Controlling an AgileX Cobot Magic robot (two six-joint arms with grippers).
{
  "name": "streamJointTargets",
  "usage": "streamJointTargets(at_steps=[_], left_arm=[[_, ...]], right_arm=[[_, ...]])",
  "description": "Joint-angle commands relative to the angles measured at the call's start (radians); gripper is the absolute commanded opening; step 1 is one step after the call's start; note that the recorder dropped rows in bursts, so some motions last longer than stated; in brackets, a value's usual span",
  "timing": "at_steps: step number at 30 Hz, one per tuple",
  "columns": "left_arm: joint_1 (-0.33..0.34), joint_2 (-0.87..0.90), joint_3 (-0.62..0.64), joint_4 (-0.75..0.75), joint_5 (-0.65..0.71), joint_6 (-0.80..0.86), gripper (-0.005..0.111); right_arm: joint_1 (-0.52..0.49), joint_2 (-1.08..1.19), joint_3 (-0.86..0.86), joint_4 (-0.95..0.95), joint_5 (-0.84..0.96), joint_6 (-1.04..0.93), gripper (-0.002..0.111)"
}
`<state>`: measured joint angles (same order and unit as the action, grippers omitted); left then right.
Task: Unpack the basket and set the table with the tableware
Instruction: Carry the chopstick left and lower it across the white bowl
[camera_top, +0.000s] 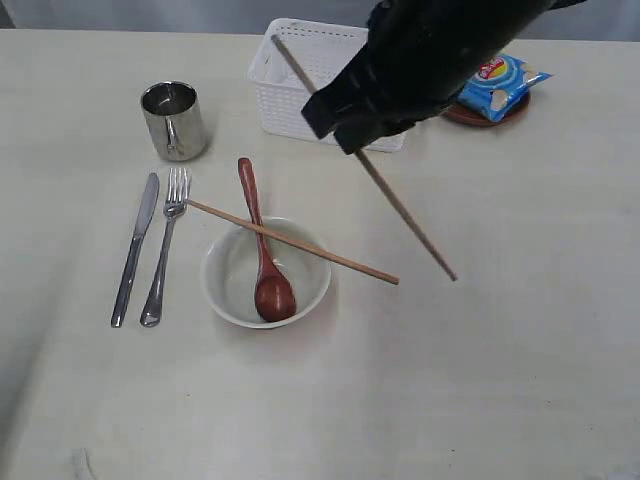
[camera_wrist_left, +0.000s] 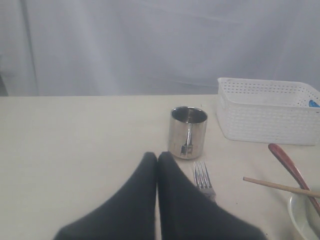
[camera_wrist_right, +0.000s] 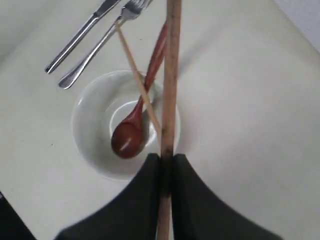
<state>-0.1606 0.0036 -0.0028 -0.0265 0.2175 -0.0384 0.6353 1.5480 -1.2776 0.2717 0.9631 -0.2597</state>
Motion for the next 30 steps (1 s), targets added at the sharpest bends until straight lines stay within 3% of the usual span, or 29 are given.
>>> streamJointTargets(at_steps=[1,6,13,17,30], left_arm=[[-0.001,-0.004,0.003,-0.004,-0.006,0.0,0.0],[-0.001,-0.004,0.003,-0.004,-0.006,0.0,0.0],[-0.001,-0.004,0.003,-0.004,-0.006,0.0,0.0],[-0.001,-0.004,0.003,-0.004,-0.006,0.0,0.0],[-0.001,-0.004,0.003,-0.004,-0.006,0.0,0.0]], right_arm=[[0.07,0.045,0.0,-0.02,0.01,-0.027,-0.001],[0.131,0.135,-0.045,-0.023,0.063,-0.14,-0.001],[0.2,0.302,-0.273,-0.112,0.241,-0.138,-0.001],[0.219,0.39,-0.361,-0.117,0.258,-0.138,-0.001],[0.227,0.539,-0.385,-0.195,0.257,-0.096,-0.001]])
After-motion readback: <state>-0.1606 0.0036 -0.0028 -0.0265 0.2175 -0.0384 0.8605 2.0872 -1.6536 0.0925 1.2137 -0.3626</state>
